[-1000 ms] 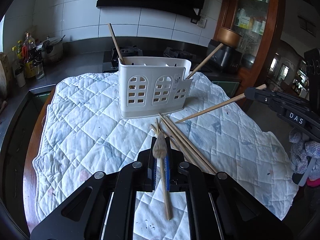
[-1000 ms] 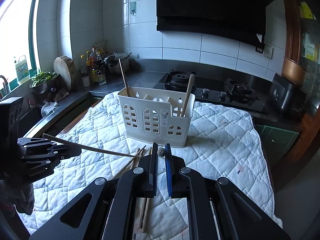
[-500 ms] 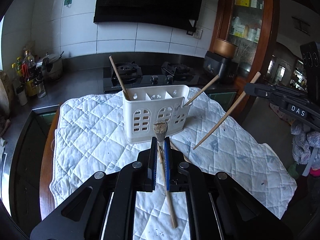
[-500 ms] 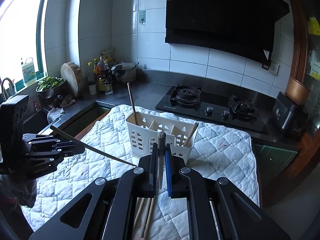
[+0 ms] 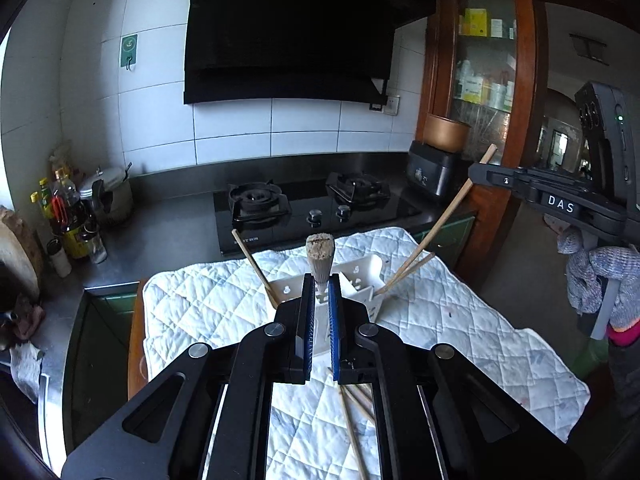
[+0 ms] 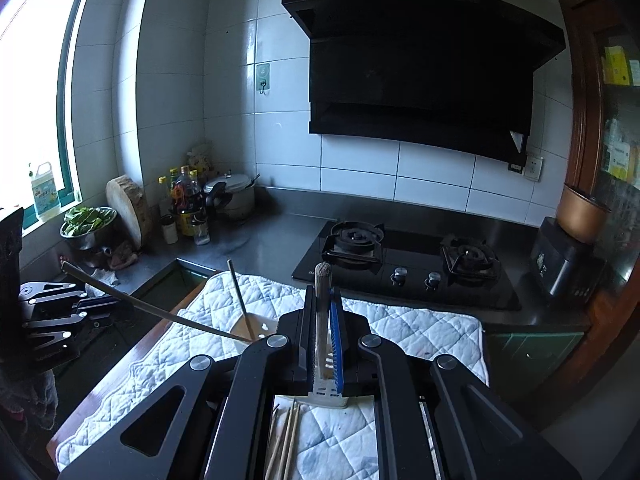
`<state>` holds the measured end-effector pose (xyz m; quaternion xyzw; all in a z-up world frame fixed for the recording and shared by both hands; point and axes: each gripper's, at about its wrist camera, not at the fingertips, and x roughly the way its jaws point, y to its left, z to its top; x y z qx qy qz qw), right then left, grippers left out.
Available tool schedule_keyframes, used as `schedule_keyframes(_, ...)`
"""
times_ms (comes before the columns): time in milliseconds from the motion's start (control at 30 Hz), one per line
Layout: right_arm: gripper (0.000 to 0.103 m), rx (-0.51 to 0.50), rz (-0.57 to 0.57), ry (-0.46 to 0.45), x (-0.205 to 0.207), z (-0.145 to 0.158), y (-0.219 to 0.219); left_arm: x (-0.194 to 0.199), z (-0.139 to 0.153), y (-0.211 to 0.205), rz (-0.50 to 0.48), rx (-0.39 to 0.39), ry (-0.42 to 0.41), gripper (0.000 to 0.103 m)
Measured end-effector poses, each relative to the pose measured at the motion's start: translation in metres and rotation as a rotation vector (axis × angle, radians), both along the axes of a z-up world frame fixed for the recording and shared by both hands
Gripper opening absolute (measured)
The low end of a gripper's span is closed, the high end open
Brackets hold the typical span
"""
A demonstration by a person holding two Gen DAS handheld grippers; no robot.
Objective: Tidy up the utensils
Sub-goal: 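Carry both chopsticks over the white holder and lower them in with both tools, then open both tools to release the chopsticks into the holder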
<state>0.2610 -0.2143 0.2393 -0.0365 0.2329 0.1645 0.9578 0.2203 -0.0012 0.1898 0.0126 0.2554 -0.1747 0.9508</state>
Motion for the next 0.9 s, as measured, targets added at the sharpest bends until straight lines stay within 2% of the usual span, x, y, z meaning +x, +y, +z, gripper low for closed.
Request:
schedule_keyframes(167,0.007,-0.005,-0.023,0.015,0.026,-0.011,0.005,0.025,-0.003,-0.002,0.024,0.028,0.038,0.005)
schedule_keyframes(300,0.007,-0.006,-0.023,0.047,0.044,-0.03,0.009,0.046,-0.018,-0.002,0.048,0.052,0.075,0.005)
schedule_keyframes(667,0.007,-0.035,-0.043,0.13,0.07,-0.074,0.008,0.09,-0.061,0.008,0.093,0.025,0.208,0.006)
schedule_keyframes(900,0.007,-0.041,-0.055,0.16,0.077,-0.087,0.005,0.095,-0.073,0.011,0.109,0.008,0.23,0.007)
